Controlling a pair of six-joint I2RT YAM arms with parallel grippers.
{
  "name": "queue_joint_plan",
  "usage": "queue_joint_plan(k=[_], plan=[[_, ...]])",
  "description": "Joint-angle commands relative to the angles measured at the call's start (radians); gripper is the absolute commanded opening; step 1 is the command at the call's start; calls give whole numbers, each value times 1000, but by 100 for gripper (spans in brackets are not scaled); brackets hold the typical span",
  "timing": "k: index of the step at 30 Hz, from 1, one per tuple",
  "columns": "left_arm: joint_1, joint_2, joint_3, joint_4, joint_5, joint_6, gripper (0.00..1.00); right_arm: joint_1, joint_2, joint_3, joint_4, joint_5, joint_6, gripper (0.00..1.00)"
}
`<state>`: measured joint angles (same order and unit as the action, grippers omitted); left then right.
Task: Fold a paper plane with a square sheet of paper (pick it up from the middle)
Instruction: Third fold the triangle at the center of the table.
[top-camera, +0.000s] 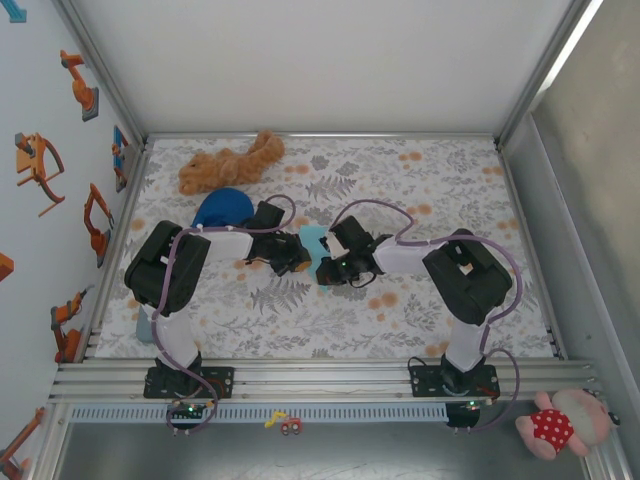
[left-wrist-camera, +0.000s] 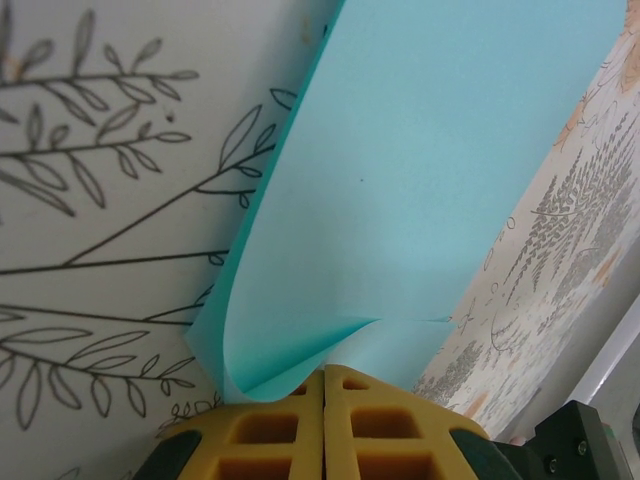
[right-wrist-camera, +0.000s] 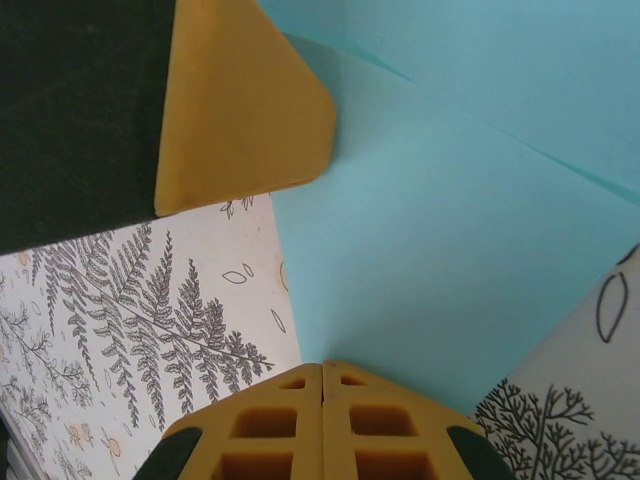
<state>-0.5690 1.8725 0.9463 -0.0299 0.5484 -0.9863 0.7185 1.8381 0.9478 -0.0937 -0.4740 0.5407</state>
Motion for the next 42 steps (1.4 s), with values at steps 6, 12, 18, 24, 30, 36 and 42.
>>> queue_joint_plan(k=[6, 12, 18, 24, 30, 36, 42], plan=[[-2, 27, -63, 62, -105, 163, 14, 2, 50, -11, -173, 143, -26, 0], [13, 38, -70, 76, -145, 228, 18, -2, 56, -9, -227, 180, -28, 0], [70, 37, -22, 20, -185, 295, 19, -13, 46, -15, -262, 204, -42, 0], [135, 69, 42, -46, -207, 328, 17, -31, 22, -12, -265, 193, -42, 0], [150, 41, 97, -102, -222, 344, 17, -37, -25, 17, -227, 134, -27, 0], [149, -78, 96, -148, -249, 324, 20, -42, -121, 28, -81, 110, 75, 3], [131, -157, -11, -52, -186, 181, 32, -49, -75, 49, -3, 106, 148, 13]])
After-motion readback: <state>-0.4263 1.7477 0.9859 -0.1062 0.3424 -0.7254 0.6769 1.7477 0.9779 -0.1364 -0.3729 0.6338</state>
